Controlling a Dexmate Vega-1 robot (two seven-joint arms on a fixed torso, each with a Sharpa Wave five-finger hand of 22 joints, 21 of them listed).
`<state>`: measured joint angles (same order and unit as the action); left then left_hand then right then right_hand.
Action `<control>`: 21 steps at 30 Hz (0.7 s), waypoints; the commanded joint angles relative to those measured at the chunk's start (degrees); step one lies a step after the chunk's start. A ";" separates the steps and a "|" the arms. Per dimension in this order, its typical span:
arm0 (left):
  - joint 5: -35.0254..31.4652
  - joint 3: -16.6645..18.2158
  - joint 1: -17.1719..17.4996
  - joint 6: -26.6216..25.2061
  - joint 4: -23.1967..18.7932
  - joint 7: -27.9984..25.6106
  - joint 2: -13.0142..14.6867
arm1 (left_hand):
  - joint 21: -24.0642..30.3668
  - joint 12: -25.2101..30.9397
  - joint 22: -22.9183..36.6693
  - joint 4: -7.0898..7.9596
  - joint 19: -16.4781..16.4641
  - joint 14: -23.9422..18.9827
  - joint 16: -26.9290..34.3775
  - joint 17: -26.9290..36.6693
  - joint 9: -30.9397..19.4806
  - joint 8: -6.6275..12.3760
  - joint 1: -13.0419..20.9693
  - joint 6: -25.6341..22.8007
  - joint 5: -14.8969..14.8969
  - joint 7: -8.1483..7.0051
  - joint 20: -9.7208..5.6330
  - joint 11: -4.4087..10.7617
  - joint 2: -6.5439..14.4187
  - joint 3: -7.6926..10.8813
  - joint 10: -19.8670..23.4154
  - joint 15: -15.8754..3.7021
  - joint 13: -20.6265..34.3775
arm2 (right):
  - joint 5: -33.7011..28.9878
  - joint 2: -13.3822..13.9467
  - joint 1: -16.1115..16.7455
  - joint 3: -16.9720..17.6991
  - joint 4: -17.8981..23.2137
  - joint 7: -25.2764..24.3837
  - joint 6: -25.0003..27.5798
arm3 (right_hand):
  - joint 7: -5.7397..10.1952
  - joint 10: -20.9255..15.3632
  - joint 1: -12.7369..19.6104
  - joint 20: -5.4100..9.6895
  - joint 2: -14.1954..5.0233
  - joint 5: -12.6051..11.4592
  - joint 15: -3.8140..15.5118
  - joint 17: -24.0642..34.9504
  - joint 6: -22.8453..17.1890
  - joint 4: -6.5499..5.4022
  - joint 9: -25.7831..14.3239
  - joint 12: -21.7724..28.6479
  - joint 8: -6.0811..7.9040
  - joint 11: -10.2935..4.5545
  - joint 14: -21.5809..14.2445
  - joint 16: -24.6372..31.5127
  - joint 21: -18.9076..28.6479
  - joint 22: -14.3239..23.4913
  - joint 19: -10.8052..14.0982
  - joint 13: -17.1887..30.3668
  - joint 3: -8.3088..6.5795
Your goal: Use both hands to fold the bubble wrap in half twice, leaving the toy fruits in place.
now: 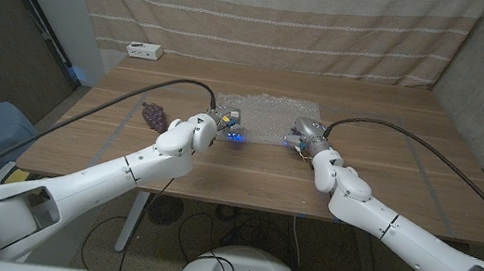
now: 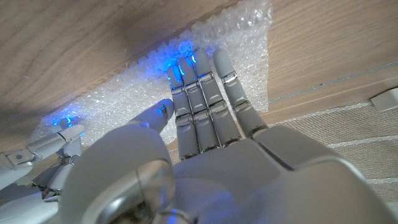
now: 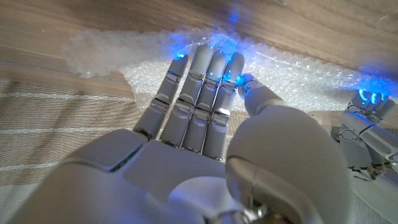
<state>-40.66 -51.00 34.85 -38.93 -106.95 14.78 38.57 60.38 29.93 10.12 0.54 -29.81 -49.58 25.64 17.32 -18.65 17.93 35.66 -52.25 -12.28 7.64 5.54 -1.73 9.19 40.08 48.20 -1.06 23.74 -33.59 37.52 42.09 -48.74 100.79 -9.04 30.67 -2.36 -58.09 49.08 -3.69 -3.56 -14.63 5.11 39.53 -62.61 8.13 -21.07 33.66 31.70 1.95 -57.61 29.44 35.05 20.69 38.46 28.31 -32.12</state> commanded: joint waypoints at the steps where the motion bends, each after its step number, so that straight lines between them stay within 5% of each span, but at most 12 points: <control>1: -0.39 -1.16 -0.14 -1.57 -0.48 -0.67 0.78 | -0.97 -0.57 0.14 0.60 2.50 0.68 -1.01 -0.87 0.41 -0.67 -1.38 0.06 0.19 -0.43 1.09 0.12 0.16 0.26 -0.10 0.05 -0.30 | 1.50 0.49 0.30 1.46 0.41 -0.28 -1.37 | 0.18 0.33 -1.00 0.02 -0.53 -0.12 -0.05 -0.47 0.66 -0.18 0.54 -0.68 -0.61 0.03 0.57 -0.85 0.26 -0.28 -0.86 -0.42 -0.93; 5: -0.09 0.22 1.17 -1.16 -1.64 -4.00 1.10 | -1.42 -0.77 0.13 0.71 3.57 1.02 -1.45 -1.23 0.64 -0.87 -1.89 0.02 0.26 -0.46 1.72 0.53 0.14 0.32 0.02 0.04 -0.50 | 5.61 0.48 2.38 4.82 1.36 -3.22 -4.15 | 0.69 2.09 -2.86 -0.35 -0.81 0.14 -0.08 -1.67 2.59 -0.58 1.94 -2.12 -2.14 0.36 2.00 -3.02 -0.10 -1.23 -2.64 -1.76 -1.83; 11: -0.03 1.97 3.31 0.03 -3.24 -9.44 1.39 | -1.63 -0.74 0.12 0.58 3.95 0.73 -1.65 -1.62 0.86 -0.84 -2.15 -0.55 0.26 -0.82 1.83 0.75 0.13 0.55 0.61 -0.09 -0.62 | 10.89 -0.52 6.47 9.97 1.12 -12.52 -11.34 | 1.32 8.96 -7.12 -1.40 0.06 1.33 -1.07 -3.01 10.00 -0.87 4.19 -4.64 -6.22 1.19 7.68 -7.85 -0.41 -3.63 -4.51 -2.00 -2.69; 18: -6.05 1.36 5.19 -0.69 -4.63 -16.03 1.33 | -2.91 -1.98 0.18 -3.13 6.78 3.91 -2.24 -1.06 1.72 -3.19 -1.93 3.37 0.84 -2.82 1.61 2.35 -1.84 -1.04 -2.62 -1.52 -0.13 | 11.52 -1.86 7.57 11.37 -0.72 -18.36 -14.86 | 2.23 14.75 -10.41 -1.03 -1.31 2.46 -1.14 -3.55 16.24 -1.54 5.59 -7.28 -9.60 1.55 13.07 -11.76 -0.73 -5.70 -6.36 -3.45 -3.61; 21: -9.43 0.51 5.19 -1.30 -5.07 -16.03 1.57 | -4.47 -3.60 0.23 -4.77 10.30 8.10 -3.86 -0.82 2.29 -5.96 -3.00 9.76 1.43 -4.49 1.97 3.05 -3.58 -3.37 -7.09 -1.65 0.03 | 12.28 -1.92 7.08 11.14 -1.19 -16.92 -14.63 | 3.27 21.59 -13.15 -0.54 -2.33 3.23 -2.33 -5.09 21.15 -1.87 6.65 -10.59 -12.76 1.30 18.51 -15.63 -1.08 -7.19 -8.80 -5.04 -3.61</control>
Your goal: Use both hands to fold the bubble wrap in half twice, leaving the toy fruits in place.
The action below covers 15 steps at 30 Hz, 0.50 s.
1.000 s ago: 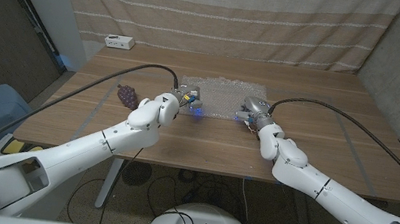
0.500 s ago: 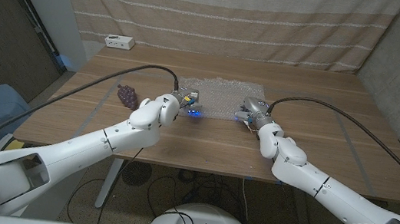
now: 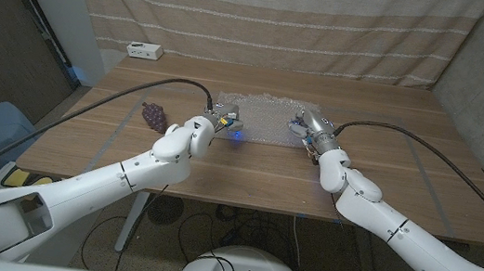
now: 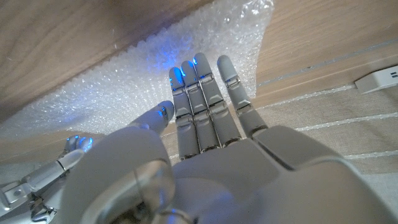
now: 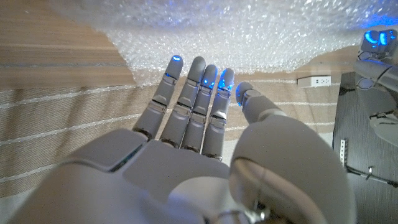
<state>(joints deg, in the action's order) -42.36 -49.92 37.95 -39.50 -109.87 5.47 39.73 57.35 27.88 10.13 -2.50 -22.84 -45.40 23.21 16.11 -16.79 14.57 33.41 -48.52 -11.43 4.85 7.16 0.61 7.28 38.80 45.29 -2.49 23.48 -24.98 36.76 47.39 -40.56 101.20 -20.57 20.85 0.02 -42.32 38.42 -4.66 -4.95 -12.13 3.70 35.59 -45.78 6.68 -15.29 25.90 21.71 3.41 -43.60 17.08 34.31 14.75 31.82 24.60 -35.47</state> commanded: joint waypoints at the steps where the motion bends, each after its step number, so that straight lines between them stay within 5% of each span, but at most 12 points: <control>1: -8.55 -0.78 2.00 -0.73 -2.41 -6.00 0.62 | -2.20 -2.48 0.23 -2.51 4.88 6.16 -2.40 0.42 0.66 -3.35 -1.01 8.29 0.68 -2.49 0.29 1.23 -2.25 -2.92 -6.78 -0.31 0.24 | 3.70 -1.06 1.51 2.68 -1.79 -4.77 -4.76 | 1.19 9.25 -3.06 0.72 -1.18 0.90 -1.19 -1.75 5.43 -0.16 1.21 -4.70 -3.61 -0.68 6.32 -4.33 -0.70 -1.81 -3.45 -1.98 -0.34; 8: -13.50 -1.57 1.18 1.09 -3.89 0.48 2.72 | -7.42 -8.51 0.30 -4.65 14.53 20.68 -8.34 -0.21 2.36 -4.61 -2.92 24.47 1.05 -4.17 1.66 0.21 -3.21 -7.06 -19.87 2.01 -1.28 | 3.49 -1.11 -1.74 -0.08 -4.26 0.66 -3.59 | 2.41 13.41 -5.48 0.62 -0.96 1.21 -1.27 -4.30 11.11 0.48 2.24 -8.32 -7.37 -1.12 14.30 -7.01 -2.84 -3.49 -8.77 -3.91 -0.01; 13: -17.11 -1.84 0.11 3.28 -4.60 7.79 4.28 | -9.62 -11.64 0.31 -5.78 18.08 26.46 -10.44 -1.31 3.32 -4.45 -2.88 30.42 1.37 -4.95 2.40 -0.14 -4.46 -8.81 -24.94 2.74 -2.10 | 2.51 -0.79 -4.30 -2.53 -5.99 4.83 -3.00 | 4.09 20.19 -9.44 0.68 -1.44 1.76 -1.59 -6.26 17.30 -0.60 2.95 -13.01 -10.61 -2.27 22.79 -7.00 -5.92 -4.36 -14.45 -5.89 2.46; 15: -18.19 -1.55 0.26 4.11 -4.62 9.22 4.44 | -10.31 -12.46 0.27 -6.63 18.49 27.43 -10.87 -2.24 3.84 -4.19 -2.54 31.90 1.63 -5.88 2.35 0.42 -6.47 -10.00 -25.88 2.20 -2.50 | 2.37 -0.86 -4.80 -3.10 -6.86 5.32 -3.55 | 4.84 23.18 -11.27 0.99 -1.70 1.90 -1.64 -7.25 20.06 -1.06 3.16 -14.62 -11.22 -2.44 25.99 -6.81 -7.19 -4.50 -16.20 -6.79 3.94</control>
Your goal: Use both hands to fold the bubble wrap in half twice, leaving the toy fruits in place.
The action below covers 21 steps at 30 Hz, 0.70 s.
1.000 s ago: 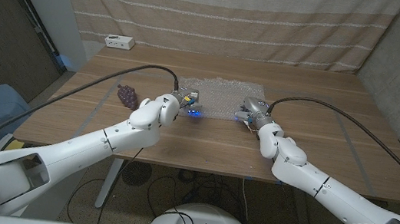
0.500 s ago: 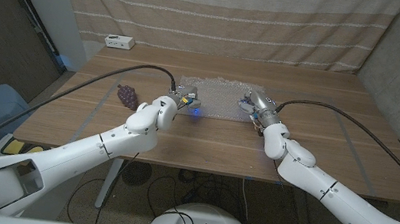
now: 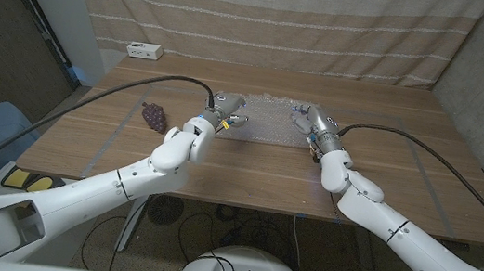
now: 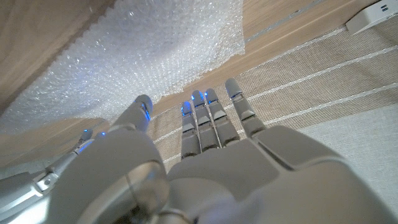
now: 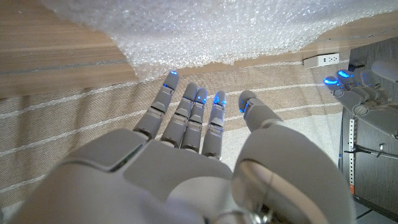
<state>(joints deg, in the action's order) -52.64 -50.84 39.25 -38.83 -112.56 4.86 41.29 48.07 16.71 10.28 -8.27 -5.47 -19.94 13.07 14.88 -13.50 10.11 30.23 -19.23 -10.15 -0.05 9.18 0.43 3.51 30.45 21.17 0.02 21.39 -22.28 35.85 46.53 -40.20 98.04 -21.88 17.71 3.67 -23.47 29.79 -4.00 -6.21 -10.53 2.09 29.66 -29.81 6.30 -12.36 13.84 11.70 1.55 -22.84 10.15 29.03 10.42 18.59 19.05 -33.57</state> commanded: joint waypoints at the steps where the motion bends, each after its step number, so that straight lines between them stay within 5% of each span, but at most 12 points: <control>1: -8.56 -0.54 -1.01 3.85 -2.04 10.77 3.00 | -1.28 -1.44 0.11 -0.98 1.36 2.44 -0.92 -1.25 0.69 0.30 0.79 2.99 0.38 -0.94 0.85 0.70 -3.12 -1.93 -1.88 -0.28 -0.52 | -0.15 0.07 -4.20 -3.66 -3.97 7.19 -0.59 | 1.25 4.88 -3.05 0.36 -0.37 0.35 -0.03 -1.56 4.76 -0.71 0.27 -2.78 -1.31 -0.69 5.86 0.17 -2.25 -0.20 -3.48 -1.44 2.44; 11: -17.51 -0.92 -2.57 10.25 -2.86 23.04 3.59 | -4.92 -4.33 0.03 -1.01 5.01 8.88 -2.53 -3.48 2.01 0.27 1.66 8.80 -0.45 -1.67 2.12 1.23 -7.79 -5.33 -7.71 1.55 -1.71 | -1.01 -1.42 -7.23 -6.43 -7.59 10.37 -0.92 | 1.59 7.66 -7.87 -0.03 -0.23 0.73 0.38 -3.15 8.24 -2.82 0.48 -3.28 -1.30 -0.63 9.31 0.33 -4.13 -0.27 -5.62 -2.68 5.20; 21: -24.19 1.26 -0.99 15.01 -3.78 30.98 2.60 | -6.52 -5.10 0.01 -0.91 5.92 12.37 -2.74 -4.01 2.33 0.13 2.76 11.26 -1.30 -1.82 2.46 1.11 -9.24 -6.50 -10.60 2.96 -2.28 | -2.26 -2.53 -9.16 -8.60 -9.85 12.07 -0.07 | 1.92 9.75 -8.17 0.48 -0.74 0.59 0.82 -4.74 9.51 -2.44 0.62 -3.45 -1.18 -1.42 11.46 0.09 -4.94 -0.32 -6.04 -3.41 5.33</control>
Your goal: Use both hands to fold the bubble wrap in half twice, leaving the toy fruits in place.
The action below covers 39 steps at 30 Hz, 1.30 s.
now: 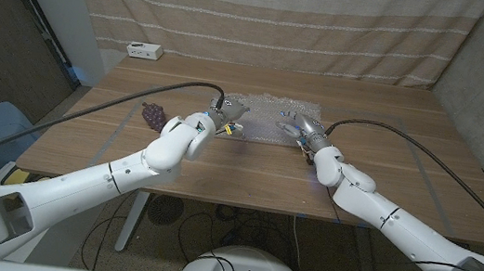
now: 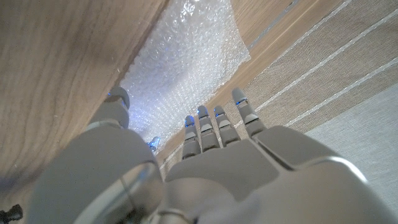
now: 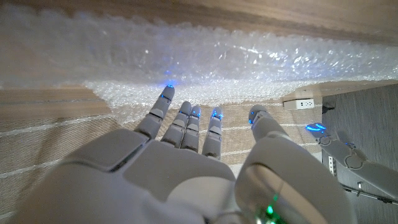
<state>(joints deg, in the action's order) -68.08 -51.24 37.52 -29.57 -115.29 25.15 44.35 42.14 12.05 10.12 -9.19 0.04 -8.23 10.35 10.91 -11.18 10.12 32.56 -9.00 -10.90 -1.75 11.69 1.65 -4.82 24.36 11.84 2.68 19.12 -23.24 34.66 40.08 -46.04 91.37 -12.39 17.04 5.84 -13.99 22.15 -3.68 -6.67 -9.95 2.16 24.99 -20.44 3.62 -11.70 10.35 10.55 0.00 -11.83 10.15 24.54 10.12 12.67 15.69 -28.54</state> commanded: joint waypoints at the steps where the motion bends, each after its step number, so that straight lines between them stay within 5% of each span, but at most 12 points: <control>1: -9.42 1.79 0.81 6.24 -1.01 11.57 -0.57 | -0.68 -0.46 0.16 -0.04 0.38 0.98 -0.05 -0.07 0.03 0.13 0.71 1.29 -0.64 -0.14 -0.05 -0.04 -0.91 -0.39 -1.44 0.53 -0.06 | -1.34 -1.39 -2.76 -2.85 -3.30 2.60 0.64 | -0.40 0.25 -0.61 0.16 -0.34 0.02 0.70 -0.12 -0.03 0.21 -0.03 0.09 0.06 0.13 0.45 0.15 -0.49 -0.02 -0.13 -0.09 0.35; 12: -18.61 2.60 3.92 7.08 2.30 10.49 -3.10 | -2.55 -0.53 0.23 -0.49 -0.50 3.63 0.55 -0.35 0.30 0.16 8.22 8.18 -0.41 0.56 -0.34 -0.64 3.09 1.60 -5.96 1.26 -1.19 | -2.01 -1.78 -3.04 -3.50 -3.79 2.10 1.72 | -0.94 -0.33 -0.53 0.26 -0.56 -0.03 0.59 -0.93 -1.09 0.56 0.01 0.54 0.60 0.35 0.08 0.48 -0.70 -0.02 0.15 -0.43 0.37; 20: -29.21 0.81 5.50 5.45 8.30 2.19 -4.88 | -2.23 0.15 0.23 -0.93 -3.70 1.16 1.40 -0.49 0.36 1.23 12.24 6.81 0.41 0.85 -1.62 -0.02 4.35 2.52 -5.45 -0.22 -1.77 | -2.16 -1.67 -3.39 -3.70 -3.83 2.27 1.95 | -1.25 -0.85 -0.64 0.25 -0.69 -0.07 0.68 -1.56 -1.93 0.69 0.04 0.81 0.93 0.34 -0.45 0.72 -0.86 -0.03 0.36 -0.69 0.36; 30: -28.00 0.59 5.23 5.21 14.84 -3.09 -7.58 | -1.99 1.69 0.27 -0.89 -7.31 -3.46 2.42 -0.58 0.38 2.04 16.25 3.84 0.77 0.52 -2.48 1.46 4.26 2.34 -1.69 -2.78 -2.63 | -2.11 -1.40 -3.72 -3.50 -4.11 1.72 0.65 | -1.41 -1.46 -0.76 0.00 -0.76 -0.09 0.73 -2.25 -2.54 0.85 0.07 1.07 1.11 0.30 -1.05 0.93 -1.06 -0.03 0.53 -0.96 0.34; 35: -28.67 -0.61 4.67 2.96 19.01 -7.14 -9.24 | -0.96 2.76 0.44 -1.14 -11.65 -7.58 3.07 -0.60 0.37 2.27 22.11 1.57 0.06 0.68 -4.09 1.93 6.27 3.44 1.76 -4.05 -3.36 | -1.99 -1.47 -4.02 -3.42 -4.72 1.71 0.07 | -1.46 -1.64 -0.59 -0.15 -0.64 -0.12 0.76 -2.68 -2.74 1.18 0.08 1.14 1.15 0.34 -1.35 0.98 -1.15 -0.03 0.66 -1.10 0.28; 39: -27.82 -1.67 3.19 2.98 21.87 -8.44 -10.18 | 0.33 3.71 0.72 -1.78 -14.29 -11.23 3.26 -0.64 0.29 2.99 31.49 -2.98 -1.68 -0.74 -5.20 2.95 9.81 5.73 5.39 -6.55 -4.03 | -1.72 -1.54 -4.34 -3.35 -5.26 1.95 -0.39 | -1.47 -1.80 -0.61 -0.20 -0.63 -0.14 0.72 -2.93 -3.02 1.27 0.09 1.20 1.23 0.28 -1.41 0.97 -1.22 -0.03 0.72 -1.20 0.27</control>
<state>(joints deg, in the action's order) -95.45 -50.93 42.41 -24.56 -101.26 23.50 37.06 41.71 15.21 10.55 -10.70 -12.74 -17.33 13.15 10.12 -10.70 12.50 59.65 -9.45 -11.66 -1.83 6.94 4.11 3.43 28.92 15.40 -2.18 15.27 -25.30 33.13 36.46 -49.52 87.23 -10.42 17.95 4.41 -15.37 21.50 -3.91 -7.33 -9.95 2.36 22.04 -22.94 4.58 -11.45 11.26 11.46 0.31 -12.70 10.86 23.43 10.03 12.91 14.36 -28.09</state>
